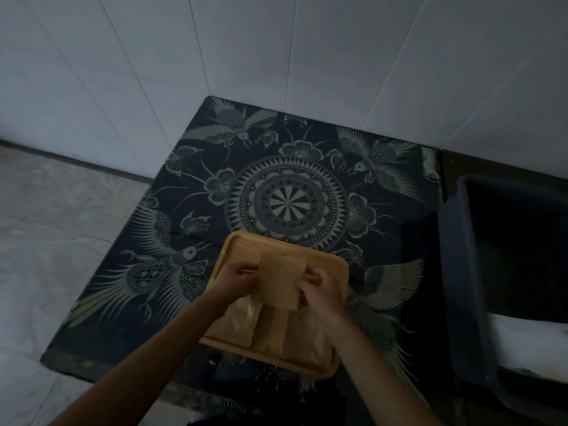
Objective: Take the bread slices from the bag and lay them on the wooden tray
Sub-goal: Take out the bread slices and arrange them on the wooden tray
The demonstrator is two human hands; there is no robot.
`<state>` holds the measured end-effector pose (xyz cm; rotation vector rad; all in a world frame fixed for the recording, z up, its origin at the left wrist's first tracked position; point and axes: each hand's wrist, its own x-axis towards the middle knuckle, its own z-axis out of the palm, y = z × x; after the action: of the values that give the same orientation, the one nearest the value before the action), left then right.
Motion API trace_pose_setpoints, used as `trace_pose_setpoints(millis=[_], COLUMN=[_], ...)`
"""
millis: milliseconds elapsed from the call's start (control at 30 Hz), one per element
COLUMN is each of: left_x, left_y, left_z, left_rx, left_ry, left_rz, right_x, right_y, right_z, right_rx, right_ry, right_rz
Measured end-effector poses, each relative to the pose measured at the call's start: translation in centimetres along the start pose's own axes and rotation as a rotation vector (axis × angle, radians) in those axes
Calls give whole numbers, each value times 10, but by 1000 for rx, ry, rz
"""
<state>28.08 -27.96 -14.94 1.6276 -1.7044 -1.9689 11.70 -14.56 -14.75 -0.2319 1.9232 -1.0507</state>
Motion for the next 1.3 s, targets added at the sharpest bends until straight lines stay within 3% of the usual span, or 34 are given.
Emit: trace_pose_setpoints(millis=[400,567,800,1167,1300], left_x=[62,65,59,28,8], left_y=[-1,-6,-12,11,15], left_z=[-52,-57,-59,-55,-31], left_rx=[236,351,444,480,494], left_ry=[138,156,303,349,277], left_rz=[-9,17,87,186,273], right_x=[56,61,61,29,14], right_y=[-22,-12,-2,-21,-21], right_z=[71,80,85,44,6], right_rx=[-44,-62,-57,26,25], right_ry=[53,63,44,35,55], right_rz=[54,58,37,-58,-123])
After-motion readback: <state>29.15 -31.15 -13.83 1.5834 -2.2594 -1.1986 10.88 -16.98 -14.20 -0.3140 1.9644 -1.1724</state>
